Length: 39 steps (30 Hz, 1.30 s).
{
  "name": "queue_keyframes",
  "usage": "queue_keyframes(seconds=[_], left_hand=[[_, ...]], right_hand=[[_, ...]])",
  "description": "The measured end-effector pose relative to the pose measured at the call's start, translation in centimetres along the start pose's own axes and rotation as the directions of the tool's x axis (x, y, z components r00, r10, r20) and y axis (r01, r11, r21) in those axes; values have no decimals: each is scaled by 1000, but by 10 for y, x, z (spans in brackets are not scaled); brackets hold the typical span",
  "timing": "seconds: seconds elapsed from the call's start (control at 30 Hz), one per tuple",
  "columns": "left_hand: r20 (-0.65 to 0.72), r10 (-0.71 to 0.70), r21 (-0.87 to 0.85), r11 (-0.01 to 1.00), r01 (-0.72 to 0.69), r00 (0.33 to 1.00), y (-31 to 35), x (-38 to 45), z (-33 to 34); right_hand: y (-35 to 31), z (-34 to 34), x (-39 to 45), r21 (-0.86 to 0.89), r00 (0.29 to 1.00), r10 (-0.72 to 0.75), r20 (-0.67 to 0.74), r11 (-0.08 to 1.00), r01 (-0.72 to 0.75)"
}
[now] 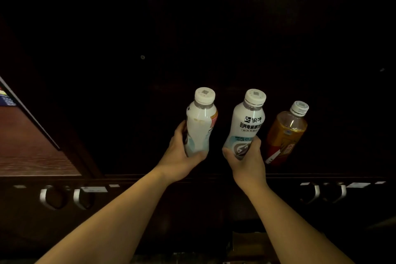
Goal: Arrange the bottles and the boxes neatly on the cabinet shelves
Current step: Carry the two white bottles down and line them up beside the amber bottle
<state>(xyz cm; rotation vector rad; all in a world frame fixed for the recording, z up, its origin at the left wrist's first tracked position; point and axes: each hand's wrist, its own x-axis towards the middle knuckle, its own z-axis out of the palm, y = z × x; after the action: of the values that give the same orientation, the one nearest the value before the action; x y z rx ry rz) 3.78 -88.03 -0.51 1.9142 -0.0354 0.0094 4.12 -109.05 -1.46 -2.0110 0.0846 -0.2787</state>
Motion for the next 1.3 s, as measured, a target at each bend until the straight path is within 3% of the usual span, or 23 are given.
queue_keyframes(seconds=[0.13,0.33,0.47,0.57,0.73,1.3], left_hand=[[16,48,-6,999,-48,999,-5,3,-4],[-188,83,147,988,-55,979,1,9,15],[-243,58,236,972,1,968,3,11,21],[-192,-7,160,986,38,981,1,7,16],[36,-36,78,996,33,999,-1,1,-6],[-75,35,200,980,-20,997,7,8,24]], right_hand=[[0,0,1,2,1000,3,5,1000,-3],[1,1,1,10,1000,8,9,1000,-8],[1,0,2,9,1000,1,17,1000,-2],[1,-1,1,7,1000,4,20,1000,-4],[2,-3,2,19,999,20,40,1000,-21],[12,-18,10,62,990,2,142,998,-11]])
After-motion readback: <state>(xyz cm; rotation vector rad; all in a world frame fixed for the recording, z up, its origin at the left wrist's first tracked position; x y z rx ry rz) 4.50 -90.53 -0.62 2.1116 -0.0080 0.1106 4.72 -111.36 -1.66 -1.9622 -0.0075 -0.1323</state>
